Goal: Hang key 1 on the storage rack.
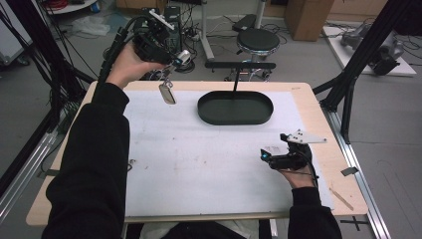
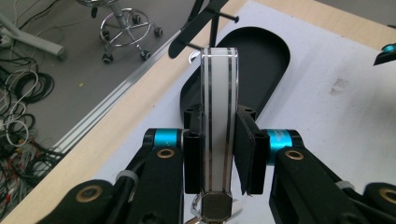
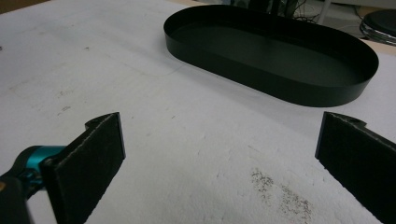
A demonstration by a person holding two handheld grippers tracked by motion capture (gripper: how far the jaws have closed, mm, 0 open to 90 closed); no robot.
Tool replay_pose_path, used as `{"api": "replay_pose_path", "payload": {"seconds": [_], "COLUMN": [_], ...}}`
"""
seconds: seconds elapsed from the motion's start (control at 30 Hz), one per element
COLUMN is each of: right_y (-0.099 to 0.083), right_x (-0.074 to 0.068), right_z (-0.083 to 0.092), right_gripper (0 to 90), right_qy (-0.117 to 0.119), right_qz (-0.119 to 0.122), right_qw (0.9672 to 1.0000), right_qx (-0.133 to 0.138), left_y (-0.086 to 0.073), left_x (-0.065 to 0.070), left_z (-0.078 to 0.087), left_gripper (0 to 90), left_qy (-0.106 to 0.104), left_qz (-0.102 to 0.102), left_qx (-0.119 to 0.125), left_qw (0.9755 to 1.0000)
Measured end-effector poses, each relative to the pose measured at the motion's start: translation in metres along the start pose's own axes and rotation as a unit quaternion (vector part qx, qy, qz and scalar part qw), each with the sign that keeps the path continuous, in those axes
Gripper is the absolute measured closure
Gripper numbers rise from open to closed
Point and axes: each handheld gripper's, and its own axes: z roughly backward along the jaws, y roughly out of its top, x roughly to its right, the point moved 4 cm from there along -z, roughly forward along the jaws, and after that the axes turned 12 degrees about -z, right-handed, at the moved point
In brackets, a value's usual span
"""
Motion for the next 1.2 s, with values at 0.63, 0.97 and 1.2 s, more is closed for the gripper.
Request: {"api": "replay_pose_path", "payload": {"seconds": [0.63,0.97,1.2], "right_y": [0.001,0.001,0.0], "right_x": [0.001,0.0,0.0], "right_z": [0.001,0.001,0.0], "right_gripper": [0.6,0.6,0.6], "right_qy": [0.004,0.006,0.003], "right_qz": [-0.005,-0.007,0.0], "right_qw": [1.0,0.9999,1.0], "right_qx": [0.006,0.005,0.002], "left_y": [0.032,0.057,0.071], "left_x": [0.008,0.014,0.013], "left_z": [-0.038,-0.068,-0.086], "left_gripper": [74.6,74.6,74.6], "left_qy": [-0.016,-0.028,-0.019], "left_qz": [-0.016,-0.03,-0.039], "left_qx": [0.003,0.017,0.022], "left_qw": [0.9998,0.999,0.9988]}}
